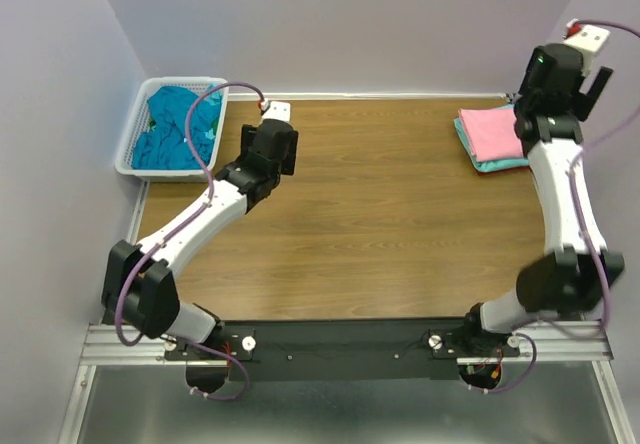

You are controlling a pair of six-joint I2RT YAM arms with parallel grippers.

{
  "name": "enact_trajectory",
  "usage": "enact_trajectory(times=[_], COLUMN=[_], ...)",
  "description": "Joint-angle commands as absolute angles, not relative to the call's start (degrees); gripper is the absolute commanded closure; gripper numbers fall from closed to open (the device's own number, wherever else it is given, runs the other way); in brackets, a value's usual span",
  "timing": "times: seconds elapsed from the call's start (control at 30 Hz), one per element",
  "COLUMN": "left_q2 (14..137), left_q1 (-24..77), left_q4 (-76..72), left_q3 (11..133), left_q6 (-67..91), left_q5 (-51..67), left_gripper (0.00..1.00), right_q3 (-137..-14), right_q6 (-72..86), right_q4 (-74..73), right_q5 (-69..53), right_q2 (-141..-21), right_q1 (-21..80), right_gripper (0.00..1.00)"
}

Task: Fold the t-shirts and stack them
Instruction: Reset both grippers

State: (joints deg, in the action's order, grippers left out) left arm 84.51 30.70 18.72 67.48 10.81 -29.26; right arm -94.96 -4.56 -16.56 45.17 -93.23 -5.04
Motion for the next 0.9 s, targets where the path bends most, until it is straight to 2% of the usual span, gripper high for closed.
enact_trajectory(times=[0.0,0.17,0.27,0.47,0.73,0.87], left_q2=[77.79,67.89,59.98,44.5,25.42,22.59], left_q1=[30.41,30.32,30.41,30.41,30.32,30.41], left_q4=[15.39,13.01,10.91,4.58,0.27,-4.73], left_q3=[66.98,63.73,60.14,49.94,33.16,30.24], left_q6=[12.65,17.05,17.93,17.14,19.42,20.56], left_q5=[-31.64,-32.61,-32.43,-33.75,-33.57,-34.36], left_gripper=[0.21,0.21,0.21,0.2,0.15,0.11], right_q3=[-85.45,-72.11,-67.25,-53.98,-43.16,-41.23], right_q6=[4.74,10.97,12.91,15.82,16.97,16.17], right_q4=[-18.63,-18.72,-18.72,-18.55,-18.11,-17.05], right_q5=[33.33,24.1,17.43,16.17,16.53,16.0], right_q2=[-77.2,-54.81,-46.52,-29.65,-23.56,-23.2], right_q1=[-5.19,-5.27,-5.19,-2.82,-0.09,1.23], right_gripper=[0.0,0.0,0.0,0.0,0.0,0.0])
